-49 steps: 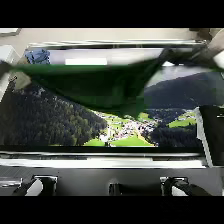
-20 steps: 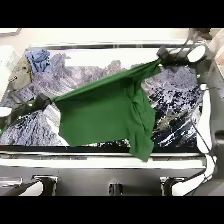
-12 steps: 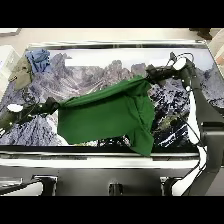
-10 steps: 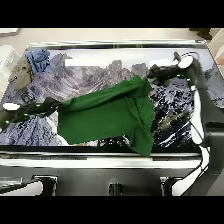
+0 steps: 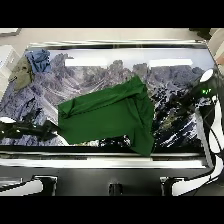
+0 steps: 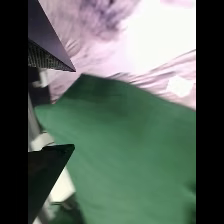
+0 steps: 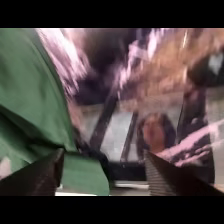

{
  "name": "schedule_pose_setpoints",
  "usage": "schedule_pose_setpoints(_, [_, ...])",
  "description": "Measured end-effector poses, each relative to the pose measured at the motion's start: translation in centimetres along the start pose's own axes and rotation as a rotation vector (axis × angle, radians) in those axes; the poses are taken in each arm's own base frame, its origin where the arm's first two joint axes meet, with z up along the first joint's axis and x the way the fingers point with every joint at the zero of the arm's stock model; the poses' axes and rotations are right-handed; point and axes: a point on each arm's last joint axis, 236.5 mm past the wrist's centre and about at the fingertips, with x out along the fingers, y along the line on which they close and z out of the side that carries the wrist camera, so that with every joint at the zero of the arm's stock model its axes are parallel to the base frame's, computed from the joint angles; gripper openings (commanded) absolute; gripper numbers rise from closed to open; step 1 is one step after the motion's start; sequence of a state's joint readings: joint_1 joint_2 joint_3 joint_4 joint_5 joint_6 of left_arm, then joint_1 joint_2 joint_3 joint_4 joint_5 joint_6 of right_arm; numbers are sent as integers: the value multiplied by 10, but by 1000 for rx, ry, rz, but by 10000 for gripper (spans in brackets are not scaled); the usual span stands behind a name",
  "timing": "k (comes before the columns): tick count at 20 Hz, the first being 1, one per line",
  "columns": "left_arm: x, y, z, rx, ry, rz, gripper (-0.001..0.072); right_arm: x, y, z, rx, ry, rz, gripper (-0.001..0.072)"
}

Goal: Fold the clothes and pants, and hang the long-sleeved shirts on hangers.

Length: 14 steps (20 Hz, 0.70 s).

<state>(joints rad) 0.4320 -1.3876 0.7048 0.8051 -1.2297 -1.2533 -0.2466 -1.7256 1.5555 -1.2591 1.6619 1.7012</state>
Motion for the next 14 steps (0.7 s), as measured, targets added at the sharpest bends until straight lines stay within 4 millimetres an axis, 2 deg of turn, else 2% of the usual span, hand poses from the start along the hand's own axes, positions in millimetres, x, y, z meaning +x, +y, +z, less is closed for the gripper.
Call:
schedule_pose_setpoints(1, [8,-3,-8,3,20,-15,415,8,-2,-7,8,17,7,615])
schedule_pose_setpoints(2, [16,-5,-14,8,32,-20,309,16,-5,-14,17,38,12,615])
schedule_pose_setpoints(3, [23,-5,-19,16,41,-13,139,25,-5,-20,23,54,18,614])
schedule_pose_setpoints(4, [29,-4,-20,21,38,-2,32,34,-4,-26,21,72,26,611])
schedule_pose_setpoints(7, [38,-9,-24,25,39,-4,31,67,8,-42,-7,112,55,600])
schedule_pose_setpoints(10, [41,-10,-28,26,51,-4,31,92,29,-50,-43,110,93,546])
schedule_pose_setpoints(11, [42,-11,-29,26,56,-6,31,96,34,-53,-52,113,101,504])
schedule_pose_setpoints(12, [42,-12,-31,29,61,-6,31,100,39,-55,-57,113,107,442])
schedule_pose_setpoints(13, [42,-12,-32,32,62,-5,31,104,45,-55,-57,105,116,334])
schedule_pose_setpoints(14, [41,-13,-33,35,66,-7,31,108,47,-54,-57,98,113,150])
